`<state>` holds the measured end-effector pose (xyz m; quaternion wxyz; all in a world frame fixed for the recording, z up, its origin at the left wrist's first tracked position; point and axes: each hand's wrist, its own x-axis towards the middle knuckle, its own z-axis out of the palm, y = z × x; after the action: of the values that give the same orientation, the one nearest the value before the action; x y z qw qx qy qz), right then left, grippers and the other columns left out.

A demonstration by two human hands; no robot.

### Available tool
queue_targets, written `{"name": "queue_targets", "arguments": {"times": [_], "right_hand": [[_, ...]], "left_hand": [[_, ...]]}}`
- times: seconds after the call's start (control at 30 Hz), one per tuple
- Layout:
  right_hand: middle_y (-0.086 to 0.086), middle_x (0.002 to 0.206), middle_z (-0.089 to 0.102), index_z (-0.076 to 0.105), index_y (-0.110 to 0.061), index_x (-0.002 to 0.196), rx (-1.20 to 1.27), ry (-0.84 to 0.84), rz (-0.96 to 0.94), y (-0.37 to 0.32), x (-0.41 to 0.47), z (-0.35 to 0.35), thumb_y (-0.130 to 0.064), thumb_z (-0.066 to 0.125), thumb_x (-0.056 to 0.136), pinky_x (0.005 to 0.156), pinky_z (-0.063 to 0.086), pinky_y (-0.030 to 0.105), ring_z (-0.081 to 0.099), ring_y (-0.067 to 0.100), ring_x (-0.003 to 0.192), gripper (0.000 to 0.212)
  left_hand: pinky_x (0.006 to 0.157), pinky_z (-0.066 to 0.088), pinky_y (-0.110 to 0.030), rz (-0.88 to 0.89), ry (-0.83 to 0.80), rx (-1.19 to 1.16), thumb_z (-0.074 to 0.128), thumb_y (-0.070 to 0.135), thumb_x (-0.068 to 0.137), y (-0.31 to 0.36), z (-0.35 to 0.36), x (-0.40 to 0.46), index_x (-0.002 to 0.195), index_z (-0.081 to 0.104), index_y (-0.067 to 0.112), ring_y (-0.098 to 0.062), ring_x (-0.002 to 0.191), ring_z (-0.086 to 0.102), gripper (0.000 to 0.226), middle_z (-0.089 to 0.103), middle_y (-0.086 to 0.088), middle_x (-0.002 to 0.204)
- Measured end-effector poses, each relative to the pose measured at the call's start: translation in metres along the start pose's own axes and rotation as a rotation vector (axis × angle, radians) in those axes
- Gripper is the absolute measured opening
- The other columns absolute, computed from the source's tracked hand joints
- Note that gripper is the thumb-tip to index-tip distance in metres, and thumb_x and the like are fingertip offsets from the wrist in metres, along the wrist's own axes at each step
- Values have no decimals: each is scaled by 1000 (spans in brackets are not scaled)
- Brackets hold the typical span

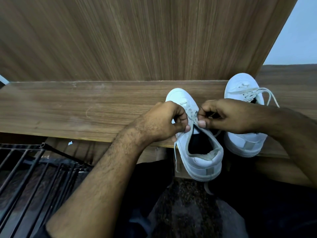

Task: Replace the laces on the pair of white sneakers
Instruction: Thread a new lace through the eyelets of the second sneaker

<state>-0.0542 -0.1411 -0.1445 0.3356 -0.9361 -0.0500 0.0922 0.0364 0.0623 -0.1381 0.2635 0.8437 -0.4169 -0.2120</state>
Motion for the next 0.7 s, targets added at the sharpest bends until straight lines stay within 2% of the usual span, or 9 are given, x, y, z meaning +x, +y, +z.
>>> {"name": "queue_targets", "arguments": {"times": [0.07,0.17,0.23,0.33,0.4,0.47,0.53,0.63,0.7], "right_hand": [[-12,92,66,65,-34,83,2,-21,9,0,1,1,-41,66,90,87,54,42,65,10,88,10],[-13,89,64,62,-34,78,-17,-38,14,1,1,-1,-39,63,93,84,53,36,63,9,85,15],[-18,85,60,58,-37,75,-75,-69,47,8,-2,-7,-39,61,93,81,50,32,59,3,80,19],[-21,87,55,54,-39,75,-227,-97,128,15,-7,-15,-37,60,94,79,49,31,56,3,80,20],[-13,84,56,54,-32,73,-281,-23,138,14,-5,-15,-28,63,94,77,49,31,58,8,79,23],[-10,77,59,54,-30,74,-315,52,146,8,0,-11,-19,65,91,71,47,28,57,8,73,23],[-10,72,61,55,-29,77,-329,115,176,0,3,-8,-17,65,89,69,49,30,56,4,69,20],[-8,66,65,58,-26,85,-277,255,212,-12,3,-7,-16,62,86,69,51,31,59,5,65,12],[-7,63,66,58,-25,86,-162,416,195,-16,5,-3,-13,60,85,64,49,25,61,6,61,13]], "left_hand": [[59,47,-11,-19,-33,9,76,24,89,-3,2,2,79,69,16,-1,55,68,14,70,11,67],[59,48,-25,-39,-55,32,73,21,86,-4,2,3,75,66,15,-1,53,54,15,63,8,61],[58,43,-24,-63,-27,78,74,20,81,-5,-4,1,71,62,13,-3,52,46,17,55,9,57],[56,43,-19,-142,36,162,78,21,74,-13,-17,-4,68,63,16,-3,53,49,17,56,10,55],[56,45,-16,-171,56,161,78,19,73,-15,-21,-6,68,66,17,-1,54,52,14,57,12,54],[64,52,-24,-177,69,179,76,21,73,-13,-18,-5,68,64,19,-8,62,59,13,59,11,56],[62,57,-30,-186,102,142,71,21,76,-6,-13,-4,71,62,18,-12,59,62,11,63,8,56],[41,46,-21,-208,195,-169,64,9,83,2,-7,-2,79,58,7,-17,52,69,7,72,-4,60],[46,46,-20,-193,300,-309,66,5,81,5,-5,2,80,59,5,-20,60,74,7,74,-7,64]]}}
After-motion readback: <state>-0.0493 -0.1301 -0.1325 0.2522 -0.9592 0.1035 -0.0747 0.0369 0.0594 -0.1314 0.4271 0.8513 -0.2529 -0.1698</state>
